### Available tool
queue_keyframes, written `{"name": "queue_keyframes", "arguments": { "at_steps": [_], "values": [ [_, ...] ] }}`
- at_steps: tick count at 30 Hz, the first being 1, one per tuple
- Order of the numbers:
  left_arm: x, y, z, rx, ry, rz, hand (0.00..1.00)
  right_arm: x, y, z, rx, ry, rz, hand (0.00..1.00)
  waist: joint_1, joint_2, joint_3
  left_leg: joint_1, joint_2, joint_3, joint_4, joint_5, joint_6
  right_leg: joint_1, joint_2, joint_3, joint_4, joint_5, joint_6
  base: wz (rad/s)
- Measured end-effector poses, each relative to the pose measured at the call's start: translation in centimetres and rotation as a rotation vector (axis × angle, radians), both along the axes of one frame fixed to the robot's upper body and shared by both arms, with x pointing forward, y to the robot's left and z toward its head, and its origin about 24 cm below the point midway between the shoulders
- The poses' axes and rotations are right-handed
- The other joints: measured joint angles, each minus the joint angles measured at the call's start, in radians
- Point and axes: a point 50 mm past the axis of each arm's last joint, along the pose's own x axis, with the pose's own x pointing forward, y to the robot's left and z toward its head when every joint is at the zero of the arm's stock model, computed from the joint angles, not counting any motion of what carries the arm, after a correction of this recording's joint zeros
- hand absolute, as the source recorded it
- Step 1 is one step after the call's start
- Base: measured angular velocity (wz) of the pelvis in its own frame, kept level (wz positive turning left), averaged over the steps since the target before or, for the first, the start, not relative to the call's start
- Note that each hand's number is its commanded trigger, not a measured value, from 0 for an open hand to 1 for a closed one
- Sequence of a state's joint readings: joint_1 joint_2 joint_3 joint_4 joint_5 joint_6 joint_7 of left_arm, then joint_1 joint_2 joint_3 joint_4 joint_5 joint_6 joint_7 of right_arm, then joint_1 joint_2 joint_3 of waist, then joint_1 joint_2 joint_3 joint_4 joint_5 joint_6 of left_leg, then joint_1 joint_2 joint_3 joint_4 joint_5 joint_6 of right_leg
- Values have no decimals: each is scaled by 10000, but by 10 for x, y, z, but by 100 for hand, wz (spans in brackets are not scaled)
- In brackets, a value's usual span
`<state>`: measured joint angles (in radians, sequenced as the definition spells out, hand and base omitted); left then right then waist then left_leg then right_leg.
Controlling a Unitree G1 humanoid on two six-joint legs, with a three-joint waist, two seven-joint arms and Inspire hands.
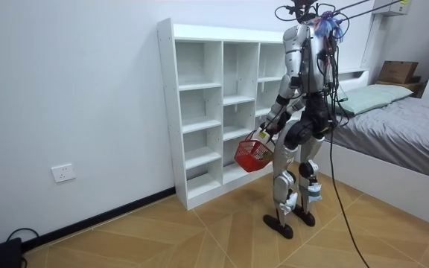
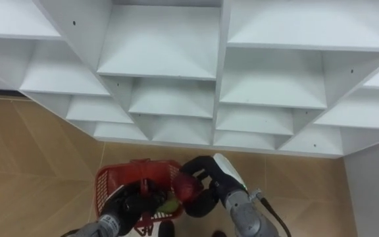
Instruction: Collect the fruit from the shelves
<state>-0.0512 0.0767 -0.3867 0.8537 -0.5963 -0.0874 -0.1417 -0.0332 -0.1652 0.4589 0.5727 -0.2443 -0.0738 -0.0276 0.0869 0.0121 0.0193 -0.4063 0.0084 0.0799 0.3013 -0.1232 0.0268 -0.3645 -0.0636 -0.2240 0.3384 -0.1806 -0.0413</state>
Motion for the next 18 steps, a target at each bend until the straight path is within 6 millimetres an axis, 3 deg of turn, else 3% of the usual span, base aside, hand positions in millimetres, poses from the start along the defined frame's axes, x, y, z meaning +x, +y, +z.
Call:
{"name": "queue_keyframes", "arguments": {
  "at_steps": [18],
  "values": [
    [-1,-9,1,-271,-93,-361,100,-4,-5,-7,-170,400,-39,100,-8,8,5,-20,-7,-3,3,0,0,-19,-7,-17,18,-8,0,0]
  ]
}}
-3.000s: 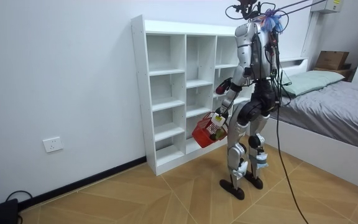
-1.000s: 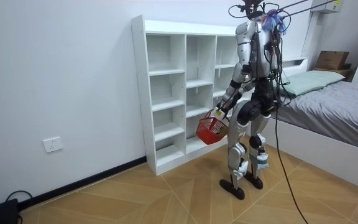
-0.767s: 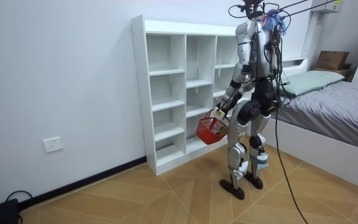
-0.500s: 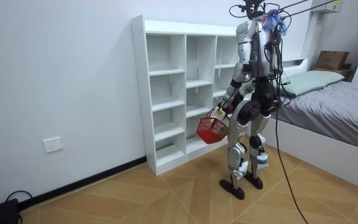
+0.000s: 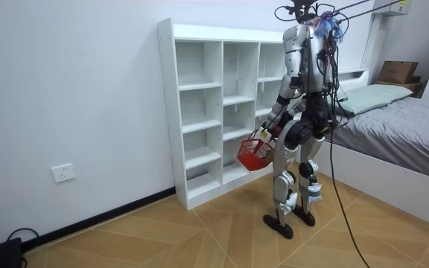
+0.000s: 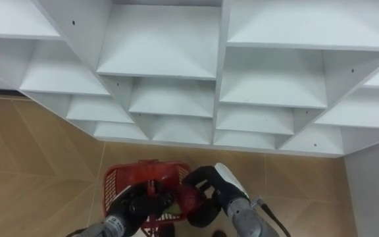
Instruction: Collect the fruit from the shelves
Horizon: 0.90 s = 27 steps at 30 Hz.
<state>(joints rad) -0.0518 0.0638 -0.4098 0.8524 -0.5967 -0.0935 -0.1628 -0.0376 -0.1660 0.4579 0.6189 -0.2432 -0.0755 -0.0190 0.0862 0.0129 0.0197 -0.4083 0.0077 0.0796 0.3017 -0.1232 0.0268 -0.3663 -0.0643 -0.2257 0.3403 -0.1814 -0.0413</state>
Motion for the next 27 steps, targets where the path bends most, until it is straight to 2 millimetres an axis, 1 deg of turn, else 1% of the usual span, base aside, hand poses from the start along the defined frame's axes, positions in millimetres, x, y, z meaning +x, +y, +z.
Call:
{"name": "queue_keyframes", "arguments": {
  "at_steps": [13,20,27],
  "values": [
    [2,-12,4,-72,-216,-557,100,2,2,-3,59,305,23,100,10,66,9,-15,7,24,12,0,0,-5,2,14,-1,0,0,0],
    [7,-14,6,-333,-264,-333,100,8,6,0,123,210,61,100,10,61,11,-10,17,52,20,0,0,-23,5,43,27,0,-2,0],
    [7,-13,6,-522,-210,-107,100,8,8,0,164,148,-17,100,7,50,18,-10,17,60,22,0,0,-24,4,49,25,-1,-2,0]
  ]
}}
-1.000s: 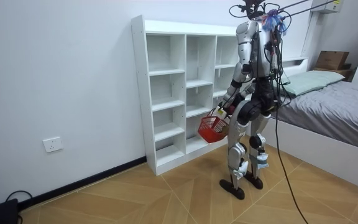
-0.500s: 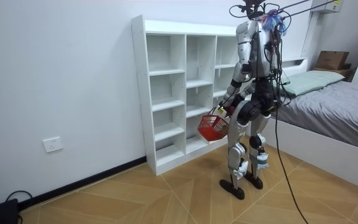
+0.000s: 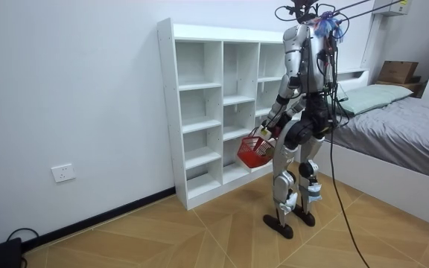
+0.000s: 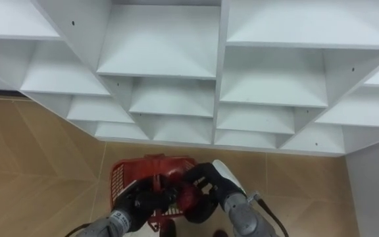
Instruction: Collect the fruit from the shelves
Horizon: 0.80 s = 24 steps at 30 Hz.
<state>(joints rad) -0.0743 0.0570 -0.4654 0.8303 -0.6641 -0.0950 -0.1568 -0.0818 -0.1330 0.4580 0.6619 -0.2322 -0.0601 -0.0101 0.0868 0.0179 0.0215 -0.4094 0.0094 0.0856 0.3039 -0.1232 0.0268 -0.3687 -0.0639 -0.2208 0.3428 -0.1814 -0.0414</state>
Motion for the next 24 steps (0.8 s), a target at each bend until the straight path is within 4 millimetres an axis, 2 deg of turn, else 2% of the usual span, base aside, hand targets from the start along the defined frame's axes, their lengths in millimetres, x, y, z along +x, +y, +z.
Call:
{"name": "queue_keyframes", "arguments": {
  "at_steps": [1,2,4,5,19,24],
  "values": [
    [0,0,0,-4,3,13,100,0,0,0,6,9,-11,100,0,-2,1,0,0,2,0,0,0,-1,0,1,0,0,0,0],
    [0,0,0,-8,6,27,100,1,1,0,10,35,-35,89,1,-4,3,0,1,6,-1,0,0,-1,0,4,-3,0,0,0],
    [0,1,0,-35,13,79,100,1,2,0,19,33,-39,13,-2,-5,4,0,2,8,-3,0,0,-1,0,3,-6,0,0,0],
    [0,1,0,-36,15,87,100,2,2,0,14,51,-50,0,1,-5,3,0,2,9,-4,0,0,0,0,1,-8,1,0,0],
    [-3,-1,-3,-26,299,0,100,9,19,6,637,61,-71,0,-18,1,7,6,2,6,-20,0,0,2,1,-6,-16,2,0,0],
    [-4,0,-3,37,354,60,100,9,19,5,655,72,-84,0,-20,25,42,7,2,7,-19,0,0,4,-1,-9,-10,2,0,0]
  ]
}}
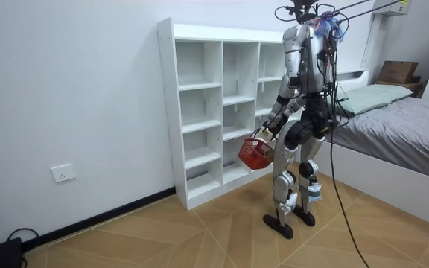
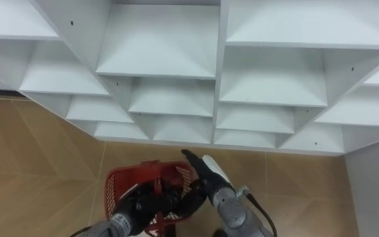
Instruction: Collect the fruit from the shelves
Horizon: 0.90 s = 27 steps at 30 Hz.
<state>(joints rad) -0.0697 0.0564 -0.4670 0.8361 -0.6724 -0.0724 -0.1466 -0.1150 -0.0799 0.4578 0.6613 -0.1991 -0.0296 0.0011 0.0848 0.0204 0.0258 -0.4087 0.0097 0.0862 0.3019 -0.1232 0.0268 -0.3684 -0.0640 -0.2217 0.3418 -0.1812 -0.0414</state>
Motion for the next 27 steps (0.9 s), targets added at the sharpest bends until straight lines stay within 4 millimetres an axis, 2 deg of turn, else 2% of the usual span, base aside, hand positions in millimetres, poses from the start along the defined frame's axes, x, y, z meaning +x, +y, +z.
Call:
{"name": "queue_keyframes", "arguments": {
  "at_steps": [5,18,27],
  "values": [
    [0,0,0,16,16,16,100,0,0,0,10,22,5,0,-2,-3,41,-7,0,0,-1,-1,0,-3,-1,-2,-7,-1,0,0],
    [0,0,0,40,25,52,100,-1,-1,-2,-27,82,-29,0,-23,-5,40,10,-4,0,18,2,2,22,-2,-1,1,0,0,0],
    [-4,18,-8,1258,381,329,100,-11,-16,-17,-319,840,-549,0,-91,-52,65,350,-11,-37,-33,0,0,417,6,-62,-170,0,6,0]
  ]
}}
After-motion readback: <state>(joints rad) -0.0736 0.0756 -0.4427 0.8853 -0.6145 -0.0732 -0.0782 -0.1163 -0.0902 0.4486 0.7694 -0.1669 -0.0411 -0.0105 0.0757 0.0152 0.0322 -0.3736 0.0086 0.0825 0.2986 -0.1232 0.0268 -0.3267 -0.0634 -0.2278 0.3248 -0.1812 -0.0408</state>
